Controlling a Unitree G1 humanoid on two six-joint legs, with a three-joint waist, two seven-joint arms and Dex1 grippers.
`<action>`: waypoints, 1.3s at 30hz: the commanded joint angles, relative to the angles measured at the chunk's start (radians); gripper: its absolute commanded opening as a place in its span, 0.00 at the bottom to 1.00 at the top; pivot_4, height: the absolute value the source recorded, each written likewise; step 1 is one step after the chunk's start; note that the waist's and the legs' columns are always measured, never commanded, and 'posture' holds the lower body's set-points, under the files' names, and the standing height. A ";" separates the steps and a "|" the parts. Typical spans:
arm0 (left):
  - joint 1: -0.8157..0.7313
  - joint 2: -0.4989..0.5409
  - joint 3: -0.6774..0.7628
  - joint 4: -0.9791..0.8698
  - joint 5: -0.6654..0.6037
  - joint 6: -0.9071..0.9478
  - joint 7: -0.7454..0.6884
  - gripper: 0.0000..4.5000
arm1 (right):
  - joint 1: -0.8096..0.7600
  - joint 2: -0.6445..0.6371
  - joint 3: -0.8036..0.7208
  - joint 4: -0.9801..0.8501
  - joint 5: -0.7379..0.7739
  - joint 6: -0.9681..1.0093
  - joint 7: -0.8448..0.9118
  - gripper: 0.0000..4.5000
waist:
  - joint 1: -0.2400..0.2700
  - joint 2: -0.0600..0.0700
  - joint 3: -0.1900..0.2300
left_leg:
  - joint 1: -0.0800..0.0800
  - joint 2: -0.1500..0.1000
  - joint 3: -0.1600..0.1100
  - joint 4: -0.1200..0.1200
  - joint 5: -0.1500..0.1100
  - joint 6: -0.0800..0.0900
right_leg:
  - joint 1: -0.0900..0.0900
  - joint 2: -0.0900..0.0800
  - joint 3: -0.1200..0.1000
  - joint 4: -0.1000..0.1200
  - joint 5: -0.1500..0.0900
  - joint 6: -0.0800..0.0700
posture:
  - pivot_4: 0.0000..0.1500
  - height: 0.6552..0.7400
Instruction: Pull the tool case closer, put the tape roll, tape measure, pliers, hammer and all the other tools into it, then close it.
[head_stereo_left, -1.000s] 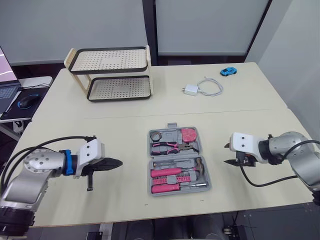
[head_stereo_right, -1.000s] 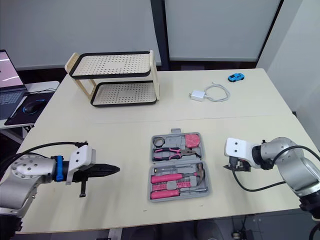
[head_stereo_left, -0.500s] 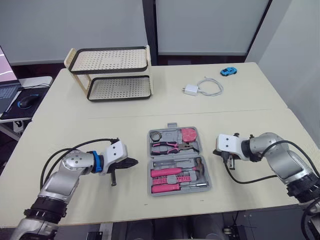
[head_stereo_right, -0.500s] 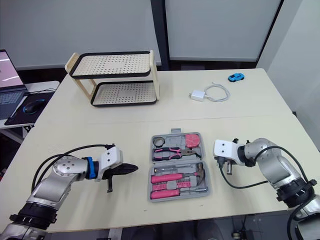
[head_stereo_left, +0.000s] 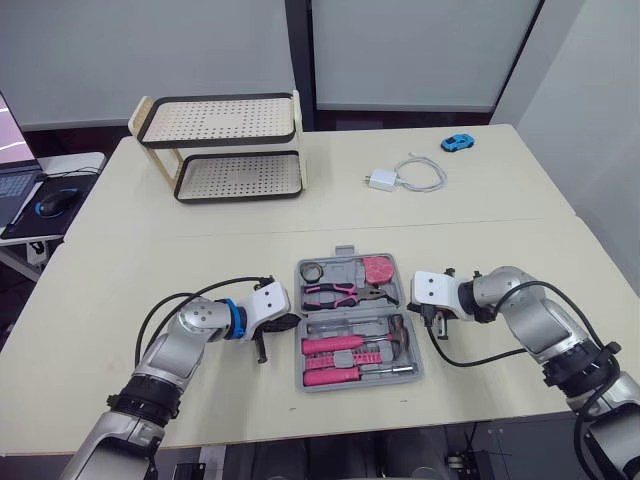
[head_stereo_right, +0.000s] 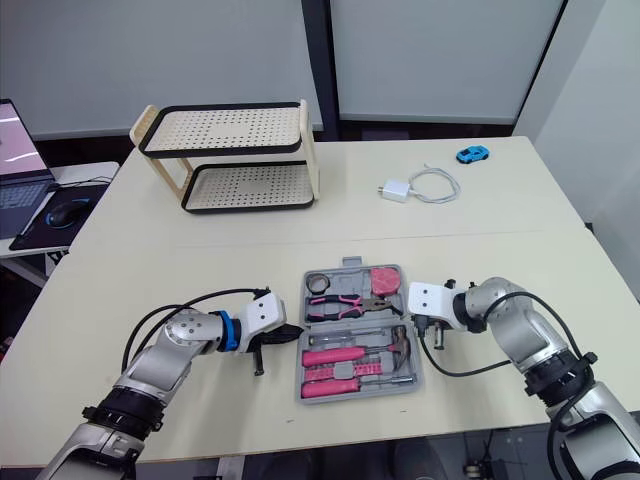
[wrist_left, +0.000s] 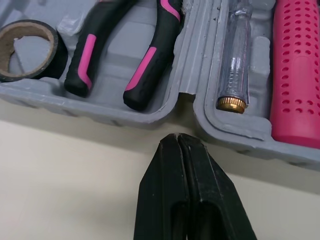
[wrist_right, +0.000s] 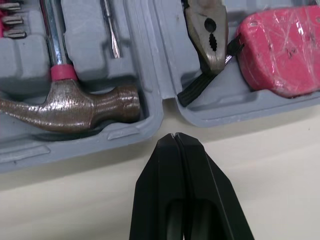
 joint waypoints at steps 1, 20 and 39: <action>-0.002 -0.021 -0.020 -0.013 0.010 -0.004 0.007 0.00 | -0.018 0.020 0.005 -0.018 -0.010 0.001 -0.001 0.00 | 0.000 0.000 0.000 | 0.000 0.000 0.000 0.000 0.000 0.000 | 0.000 0.000 0.000 0.000 0.000 0.000 | 1.00 1.00; -0.019 -0.048 -0.040 -0.014 0.029 0.015 0.006 0.00 | -0.028 0.033 0.023 0.000 -0.103 -0.020 -0.016 0.00 | 0.001 0.000 -0.003 | 0.001 0.000 0.000 0.001 0.000 0.000 | 0.002 0.000 0.000 0.001 0.001 0.001 | 1.00 1.00; -0.034 -0.070 -0.052 0.001 0.045 -0.006 -0.003 0.00 | -0.039 0.069 0.042 0.052 -0.138 -0.034 -0.014 0.00 | 0.005 0.000 -0.003 | 0.001 -0.001 0.000 0.001 0.000 0.000 | 0.002 -0.002 0.000 0.000 0.001 0.002 | 1.00 1.00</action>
